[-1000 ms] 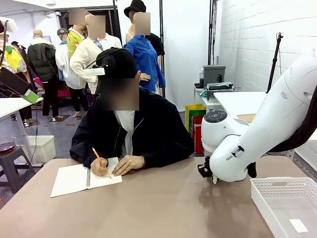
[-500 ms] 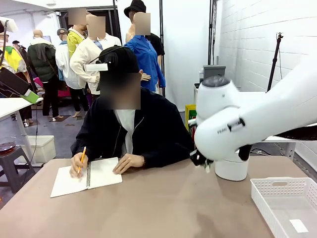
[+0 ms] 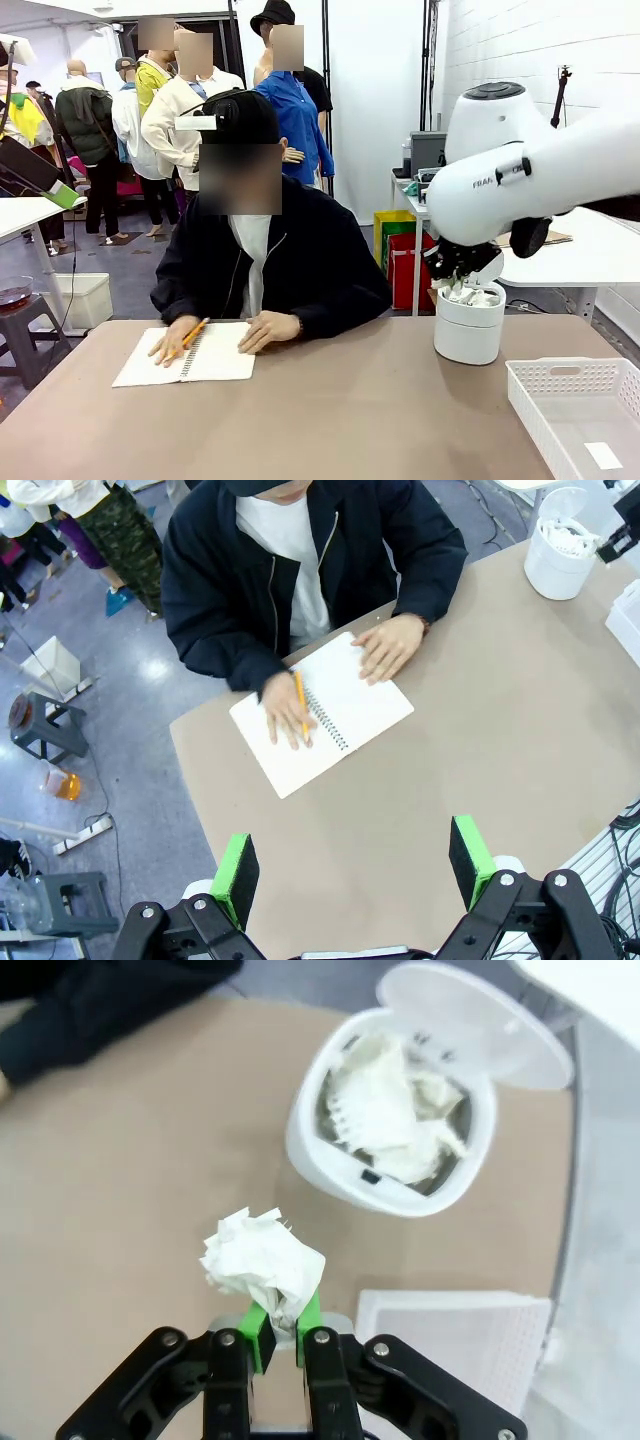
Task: Sort the paper based on its condition.
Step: If a person hands you a paper, place it in the Organizing basket , and if it's crumpled, put it in the Trash can.
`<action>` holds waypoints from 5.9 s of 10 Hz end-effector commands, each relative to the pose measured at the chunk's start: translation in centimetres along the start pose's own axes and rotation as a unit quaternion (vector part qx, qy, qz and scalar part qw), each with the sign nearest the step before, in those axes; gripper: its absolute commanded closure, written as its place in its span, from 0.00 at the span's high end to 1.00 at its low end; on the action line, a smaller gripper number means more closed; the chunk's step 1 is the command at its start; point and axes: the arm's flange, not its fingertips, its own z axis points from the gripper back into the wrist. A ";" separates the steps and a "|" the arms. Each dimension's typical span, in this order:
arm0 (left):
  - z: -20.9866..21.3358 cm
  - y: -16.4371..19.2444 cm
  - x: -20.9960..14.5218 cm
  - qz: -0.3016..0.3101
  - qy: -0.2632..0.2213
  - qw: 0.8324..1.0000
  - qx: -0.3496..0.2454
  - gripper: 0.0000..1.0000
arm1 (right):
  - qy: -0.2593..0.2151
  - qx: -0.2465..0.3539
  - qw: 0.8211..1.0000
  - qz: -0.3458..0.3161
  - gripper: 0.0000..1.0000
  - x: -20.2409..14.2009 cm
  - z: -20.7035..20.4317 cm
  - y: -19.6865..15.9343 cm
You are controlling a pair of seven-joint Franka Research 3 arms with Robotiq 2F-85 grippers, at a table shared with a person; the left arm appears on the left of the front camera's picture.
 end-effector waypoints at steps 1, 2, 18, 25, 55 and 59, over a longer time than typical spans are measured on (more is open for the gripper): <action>0.0 0.1 0.0 0.001 0.001 1.000 0.005 1.00 | 0.053 0.034 0.998 -0.006 0.00 3.7 -2.1 -1.8; 0.0 0.1 0.0 0.001 0.001 1.000 0.005 1.00 | 0.058 0.034 0.998 -0.009 0.00 5.2 -3.1 -2.8; 0.0 0.1 0.0 0.001 0.001 1.000 0.005 1.00 | 0.058 0.007 0.996 -0.065 1.00 6.1 -7.3 -6.3; 0.0 0.1 0.0 0.001 0.001 1.000 0.005 1.00 | 0.053 0.018 0.997 -0.056 1.00 7.0 -5.0 -5.7; 0.0 0.1 0.0 0.001 0.001 1.000 0.005 1.00 | -0.149 0.321 0.904 0.240 1.00 0.9 17.9 8.2; 0.0 0.1 0.0 0.001 0.001 1.000 0.005 1.00 | -0.149 0.321 0.904 0.240 1.00 0.9 17.9 8.2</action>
